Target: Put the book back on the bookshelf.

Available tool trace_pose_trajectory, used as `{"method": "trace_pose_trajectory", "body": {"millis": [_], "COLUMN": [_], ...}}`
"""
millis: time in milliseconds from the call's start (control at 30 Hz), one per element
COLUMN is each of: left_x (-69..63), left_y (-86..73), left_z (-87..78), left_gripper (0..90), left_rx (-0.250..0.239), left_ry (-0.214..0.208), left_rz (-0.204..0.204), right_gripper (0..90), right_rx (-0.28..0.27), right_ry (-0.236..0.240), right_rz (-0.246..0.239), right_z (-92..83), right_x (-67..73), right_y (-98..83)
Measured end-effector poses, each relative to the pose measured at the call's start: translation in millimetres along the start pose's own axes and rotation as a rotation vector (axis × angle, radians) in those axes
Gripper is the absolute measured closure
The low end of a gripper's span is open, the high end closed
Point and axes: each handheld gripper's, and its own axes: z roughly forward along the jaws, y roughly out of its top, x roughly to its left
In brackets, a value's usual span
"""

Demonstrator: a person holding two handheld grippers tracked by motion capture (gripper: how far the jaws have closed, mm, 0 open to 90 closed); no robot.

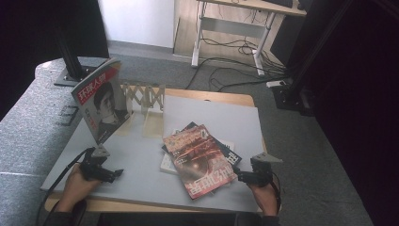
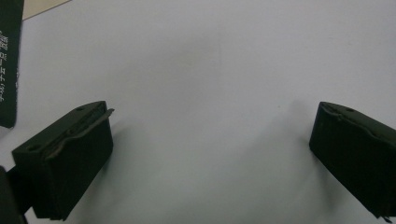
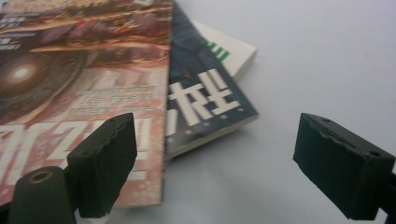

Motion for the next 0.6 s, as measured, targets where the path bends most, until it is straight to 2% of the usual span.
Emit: {"method": "trace_pose_trajectory", "body": {"millis": [33, 200, 400, 533, 600], "left_x": [-0.1, -0.4, -2.1, -7.1, -14.0], "left_y": [0.0, 0.2, 2.1, 7.6, 15.9], "left_z": [0.0, -0.1, 0.0, 3.0, 7.0], "left_gripper": [0.0, 0.0, 0.0, 0.0, 0.0], "left_rx": [0.000, 0.000, 0.002, 0.012, 0.027], "left_ry": [0.000, 0.001, -0.003, -0.013, -0.023], "left_rz": [0.000, 0.002, 0.001, 0.031, 0.073], "right_gripper": [12.8, 12.8, 12.8, 12.8, 12.8], "right_rx": [0.013, 0.038, 0.065, 0.069, 0.067], "right_ry": [0.015, 0.028, 0.028, 0.030, 0.037], "right_rz": [-0.010, -0.036, -0.063, -0.077, -0.079], "right_z": [1.7, 4.7, 5.8, 5.3, 4.5], "right_x": [3.4, 8.9, 13.5, 15.6, 16.7], "right_y": [-0.4, -5.8, -11.4, -12.6, -14.1]}}
